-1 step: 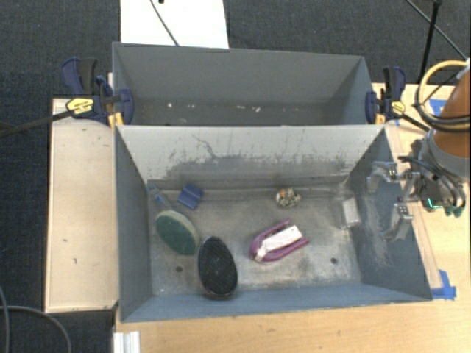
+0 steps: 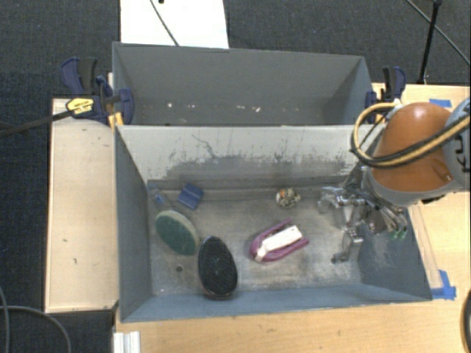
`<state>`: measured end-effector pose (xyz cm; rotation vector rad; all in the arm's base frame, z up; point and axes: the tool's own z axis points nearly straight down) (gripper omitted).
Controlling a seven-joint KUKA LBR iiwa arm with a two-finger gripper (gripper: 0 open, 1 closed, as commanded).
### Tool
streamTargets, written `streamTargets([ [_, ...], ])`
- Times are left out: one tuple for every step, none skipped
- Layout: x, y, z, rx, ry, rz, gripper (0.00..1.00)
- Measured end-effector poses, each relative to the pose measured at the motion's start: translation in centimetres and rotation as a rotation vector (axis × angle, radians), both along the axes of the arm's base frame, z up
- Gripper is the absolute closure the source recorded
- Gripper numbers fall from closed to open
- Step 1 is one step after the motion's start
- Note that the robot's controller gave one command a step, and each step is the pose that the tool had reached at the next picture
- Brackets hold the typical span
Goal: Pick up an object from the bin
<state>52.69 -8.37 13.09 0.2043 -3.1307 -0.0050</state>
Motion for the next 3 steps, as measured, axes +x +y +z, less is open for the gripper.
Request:
streamTargets([
  [3.7,8.1,-1.9,0.002,-0.01,0.083,0.0],
  [0.1,10.5,-6.2,0.0,-0.003,0.327,0.0],
  [0.3,10.4,-6.1,-0.002,-0.006,0.329,1.0],
])
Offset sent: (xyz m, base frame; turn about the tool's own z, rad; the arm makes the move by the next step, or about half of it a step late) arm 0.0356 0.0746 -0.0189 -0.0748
